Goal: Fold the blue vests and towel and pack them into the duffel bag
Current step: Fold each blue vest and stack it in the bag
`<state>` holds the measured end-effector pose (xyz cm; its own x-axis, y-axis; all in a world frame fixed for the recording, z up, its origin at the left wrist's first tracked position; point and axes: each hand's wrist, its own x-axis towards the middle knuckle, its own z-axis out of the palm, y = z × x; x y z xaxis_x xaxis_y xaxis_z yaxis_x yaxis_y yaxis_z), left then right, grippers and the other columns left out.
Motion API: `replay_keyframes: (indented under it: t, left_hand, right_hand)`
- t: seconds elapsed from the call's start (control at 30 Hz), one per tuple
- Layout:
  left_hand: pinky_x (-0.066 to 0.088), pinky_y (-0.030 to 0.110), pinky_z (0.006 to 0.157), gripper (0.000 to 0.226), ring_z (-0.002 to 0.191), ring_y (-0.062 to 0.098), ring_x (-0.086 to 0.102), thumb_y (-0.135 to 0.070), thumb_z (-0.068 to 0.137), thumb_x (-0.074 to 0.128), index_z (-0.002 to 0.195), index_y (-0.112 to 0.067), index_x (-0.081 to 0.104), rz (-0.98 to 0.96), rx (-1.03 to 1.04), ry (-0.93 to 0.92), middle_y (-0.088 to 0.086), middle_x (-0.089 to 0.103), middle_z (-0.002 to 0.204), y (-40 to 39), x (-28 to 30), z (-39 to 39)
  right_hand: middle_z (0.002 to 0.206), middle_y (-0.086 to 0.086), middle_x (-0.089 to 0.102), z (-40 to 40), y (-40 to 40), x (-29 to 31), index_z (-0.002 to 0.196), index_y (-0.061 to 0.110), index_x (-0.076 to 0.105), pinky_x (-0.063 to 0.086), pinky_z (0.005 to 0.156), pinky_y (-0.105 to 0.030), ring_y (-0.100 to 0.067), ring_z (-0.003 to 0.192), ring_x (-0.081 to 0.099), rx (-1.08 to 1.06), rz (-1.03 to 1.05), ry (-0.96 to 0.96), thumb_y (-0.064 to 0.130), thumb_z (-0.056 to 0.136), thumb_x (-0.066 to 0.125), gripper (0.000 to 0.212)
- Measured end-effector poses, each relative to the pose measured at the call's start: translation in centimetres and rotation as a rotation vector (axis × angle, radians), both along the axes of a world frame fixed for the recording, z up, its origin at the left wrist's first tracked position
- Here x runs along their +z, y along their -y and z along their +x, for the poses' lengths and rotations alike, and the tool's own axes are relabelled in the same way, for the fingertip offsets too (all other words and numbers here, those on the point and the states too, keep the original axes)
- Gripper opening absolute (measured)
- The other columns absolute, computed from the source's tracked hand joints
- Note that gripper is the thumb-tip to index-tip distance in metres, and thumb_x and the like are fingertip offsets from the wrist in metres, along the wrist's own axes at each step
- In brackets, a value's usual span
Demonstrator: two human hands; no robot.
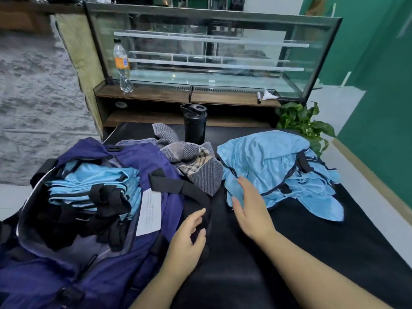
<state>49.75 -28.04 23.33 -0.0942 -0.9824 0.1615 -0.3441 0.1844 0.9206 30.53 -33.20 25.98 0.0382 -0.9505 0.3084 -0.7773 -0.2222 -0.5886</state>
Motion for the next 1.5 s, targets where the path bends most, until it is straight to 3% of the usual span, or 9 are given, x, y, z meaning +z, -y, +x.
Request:
replay_keyframes:
  t: [0.23, 0.4, 0.57, 0.7, 0.97, 1.07, 1.3, 1.4, 1.5]
  left_hand:
    - [0.042, 0.008, 0.092, 0.045, 0.109, -0.007, 0.058, 0.004, 0.089, 0.057, 0.114, -0.033, 0.051, 0.138, 0.028, -0.078, -0.009, 0.061, 0.119, 0.4, -1.8, 0.4]
    - [0.044, 0.005, 0.083, 0.038, 0.097, -0.010, 0.061, 0.013, 0.089, 0.052, 0.106, -0.021, 0.054, 0.226, 0.027, -0.177, -0.002, 0.063, 0.110, 0.7, -1.3, 0.3]
    - [0.045, 0.009, 0.083, 0.025, 0.097, -0.004, 0.063, -0.007, 0.082, 0.057, 0.105, -0.019, 0.056, 0.259, 0.043, -0.239, 0.003, 0.065, 0.111, 0.8, -1.3, 0.5]
    - [0.048, 0.012, 0.083, 0.033, 0.096, 0.003, 0.064, -0.018, 0.071, 0.054, 0.105, -0.017, 0.058, 0.293, 0.062, -0.333, 0.006, 0.066, 0.109, 0.8, -0.8, 0.5]
    - [0.038, 0.024, 0.095, 0.031, 0.117, 0.017, 0.053, 0.002, 0.093, 0.051, 0.116, -0.020, 0.053, 0.367, 0.090, -0.397, 0.009, 0.055, 0.130, -1.2, 0.2, 0.4]
    - [0.034, 0.027, 0.101, 0.045, 0.128, 0.018, 0.045, -0.001, 0.092, 0.055, 0.128, -0.026, 0.046, 0.287, 0.082, -0.368, 0.000, 0.045, 0.139, -2.7, 2.4, -0.5]
    - [0.019, 0.011, 0.107, 0.065, 0.136, -0.014, 0.016, -0.048, 0.078, 0.070, 0.128, -0.068, 0.032, -0.096, -0.079, -0.016, -0.023, 0.015, 0.151, -5.6, 8.8, -2.9]
    - [0.012, -0.002, 0.100, 0.031, 0.136, -0.013, 0.017, -0.042, 0.080, 0.070, 0.105, -0.050, 0.053, -0.214, -0.062, 0.060, -0.027, 0.026, 0.145, -6.7, 10.3, -3.1]
    - [0.017, 0.018, 0.113, 0.034, 0.132, 0.003, 0.039, -0.065, 0.074, 0.048, 0.090, -0.038, 0.061, -0.227, -0.104, 0.136, -0.020, 0.055, 0.128, -7.6, 10.1, -3.1]
  right_hand:
    - [0.161, -0.001, -0.004, -7.5, 4.8, 2.0, 0.153, 0.021, 0.001, 0.011, 0.119, -0.050, -0.025, 0.148, -0.003, -0.247, 0.172, -0.411, 0.045, 0.090, 0.058, 0.089]
    - [0.161, 0.002, 0.008, -9.1, 6.2, 2.5, 0.152, 0.031, -0.008, 0.030, 0.112, -0.048, -0.027, 0.145, 0.019, -0.213, 0.366, -0.230, 0.053, 0.081, 0.068, 0.106]
    - [0.114, -0.007, 0.058, -8.3, 5.4, 1.2, 0.118, 0.016, 0.052, 0.040, 0.089, -0.041, -0.030, 0.113, 0.053, -0.306, 0.283, -0.384, 0.031, 0.091, 0.061, 0.032]
    - [0.074, 0.000, 0.051, -7.5, 3.2, 1.0, 0.074, 0.014, 0.048, 0.034, 0.068, -0.036, -0.025, 0.080, 0.050, -0.291, 0.097, -0.253, 0.035, 0.091, 0.061, 0.030]
    - [0.092, -0.002, 0.059, -5.1, -3.0, 4.2, 0.094, 0.004, 0.059, 0.040, 0.079, -0.028, -0.009, 0.092, 0.052, -0.058, -0.031, 0.181, 0.012, 0.090, 0.057, 0.009]
    - [0.068, 0.004, 0.045, -3.4, -6.0, 6.5, 0.080, 0.005, 0.048, 0.034, 0.062, -0.022, -0.004, 0.063, 0.039, -0.055, 0.048, 0.356, 0.012, 0.092, 0.053, 0.015]
    - [0.071, 0.001, 0.048, 0.3, -12.1, 10.7, 0.075, 0.007, 0.050, 0.037, 0.065, -0.021, -0.006, 0.065, 0.043, 0.035, 0.123, 0.628, 0.016, 0.092, 0.056, 0.020]
    - [0.065, 0.007, 0.049, 0.6, -14.1, 11.7, 0.063, 0.025, 0.051, 0.038, 0.067, -0.028, -0.009, 0.066, 0.045, 0.096, 0.166, 0.775, 0.026, 0.082, 0.058, 0.021]
    - [0.060, 0.011, 0.045, 0.0, -14.9, 12.2, 0.061, 0.024, 0.050, 0.034, 0.065, -0.026, -0.006, 0.063, 0.041, 0.098, 0.176, 0.793, 0.019, 0.091, 0.058, 0.031]
